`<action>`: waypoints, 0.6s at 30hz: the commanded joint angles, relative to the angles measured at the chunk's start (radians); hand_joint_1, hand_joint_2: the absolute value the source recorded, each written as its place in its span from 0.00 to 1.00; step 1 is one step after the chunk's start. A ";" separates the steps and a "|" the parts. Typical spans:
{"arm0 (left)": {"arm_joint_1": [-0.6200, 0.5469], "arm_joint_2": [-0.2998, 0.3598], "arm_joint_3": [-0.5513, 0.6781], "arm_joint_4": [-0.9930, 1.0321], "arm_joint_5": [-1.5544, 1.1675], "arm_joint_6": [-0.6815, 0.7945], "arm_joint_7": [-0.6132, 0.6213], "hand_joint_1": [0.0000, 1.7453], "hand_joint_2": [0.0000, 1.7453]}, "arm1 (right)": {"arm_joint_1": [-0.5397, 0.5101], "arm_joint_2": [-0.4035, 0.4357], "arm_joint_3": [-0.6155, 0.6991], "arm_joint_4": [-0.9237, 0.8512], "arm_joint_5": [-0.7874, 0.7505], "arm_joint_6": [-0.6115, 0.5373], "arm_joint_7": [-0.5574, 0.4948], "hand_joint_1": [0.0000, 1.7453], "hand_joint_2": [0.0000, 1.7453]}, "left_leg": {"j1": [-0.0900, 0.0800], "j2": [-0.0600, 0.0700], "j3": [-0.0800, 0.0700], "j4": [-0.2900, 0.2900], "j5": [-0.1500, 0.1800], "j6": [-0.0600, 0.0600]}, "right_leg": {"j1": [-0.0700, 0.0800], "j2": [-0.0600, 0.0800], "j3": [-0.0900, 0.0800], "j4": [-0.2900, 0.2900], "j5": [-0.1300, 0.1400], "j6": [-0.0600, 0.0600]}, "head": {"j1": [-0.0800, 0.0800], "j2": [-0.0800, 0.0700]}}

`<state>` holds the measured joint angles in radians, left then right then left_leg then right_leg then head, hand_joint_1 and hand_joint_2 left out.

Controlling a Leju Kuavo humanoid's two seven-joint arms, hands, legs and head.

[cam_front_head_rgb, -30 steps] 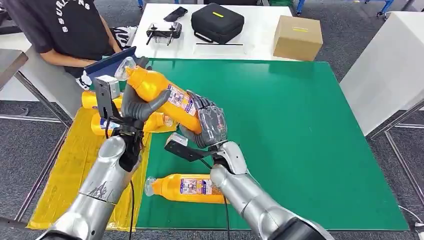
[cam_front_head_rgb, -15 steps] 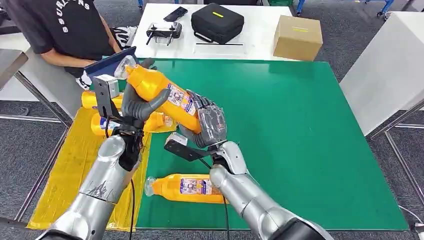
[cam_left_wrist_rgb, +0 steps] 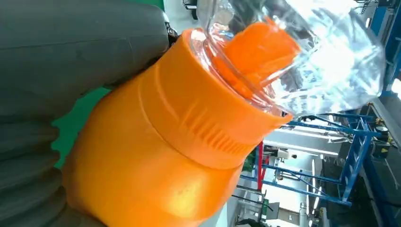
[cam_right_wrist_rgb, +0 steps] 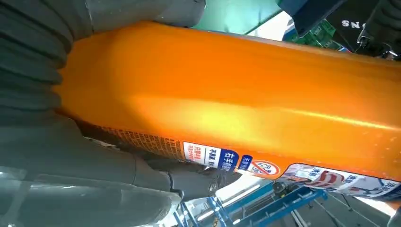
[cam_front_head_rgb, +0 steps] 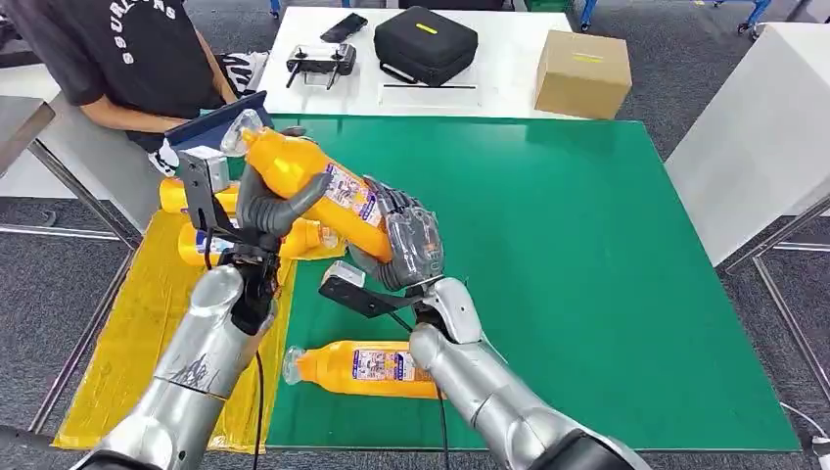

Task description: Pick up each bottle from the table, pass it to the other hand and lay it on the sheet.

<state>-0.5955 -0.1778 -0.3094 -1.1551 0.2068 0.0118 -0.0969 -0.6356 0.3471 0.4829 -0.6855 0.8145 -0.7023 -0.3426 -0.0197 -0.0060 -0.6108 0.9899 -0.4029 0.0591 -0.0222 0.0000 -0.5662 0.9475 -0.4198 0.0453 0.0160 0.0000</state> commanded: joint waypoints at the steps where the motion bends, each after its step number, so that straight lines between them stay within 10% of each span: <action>1: -0.047 0.012 -0.010 0.070 0.003 -0.009 0.013 1.00 1.00 | -0.020 0.002 0.061 -0.014 0.032 0.004 -0.023 1.00 1.00 | 0.001 0.001 0.002 0.000 -0.001 -0.003 | 0.001 0.000 0.002 0.000 -0.001 -0.002 | 0.000 0.000; 10: -0.047 0.014 -0.004 0.057 0.008 -0.014 0.010 1.00 1.00 | -0.019 0.002 0.033 -0.020 0.005 0.004 -0.037 1.00 1.00 | 0.001 0.000 0.002 0.000 -0.001 -0.003 | 0.001 0.000 0.002 0.000 -0.001 -0.002 | 0.000 0.000; 11: -0.047 0.014 -0.002 0.054 0.009 -0.014 0.010 1.00 1.00 | -0.019 0.002 0.024 -0.028 0.003 0.004 -0.041 0.90 1.00 | 0.001 0.001 0.003 0.001 -0.002 -0.004 | 0.001 0.000 0.003 0.000 -0.002 -0.003 | 0.000 0.000; 12: -0.047 0.014 -0.002 0.052 0.009 -0.014 0.010 1.00 1.00 | -0.015 0.002 0.013 -0.039 0.007 0.004 -0.045 0.09 1.00 | 0.001 0.000 0.002 0.000 -0.001 -0.004 | 0.001 0.000 0.002 0.000 -0.001 -0.002 | 0.000 0.000; 18: -0.052 0.013 0.004 0.049 0.017 -0.011 0.011 1.00 1.00 | -0.005 0.002 -0.002 -0.063 0.005 0.004 -0.059 0.00 1.00 | 0.002 0.000 0.006 0.002 -0.004 -0.007 | 0.002 0.000 0.006 0.001 -0.003 -0.005 | -0.001 0.000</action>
<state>-0.5968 -0.1778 -0.3063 -1.1528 0.2155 0.0004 -0.0923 -0.6244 0.3552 0.4749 -0.7203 0.8213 -0.7023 -0.3895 -0.0197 -0.0057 -0.6109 0.9899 -0.4029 0.0591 -0.0222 0.0001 -0.5667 0.9474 -0.4198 0.0453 0.0153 0.0000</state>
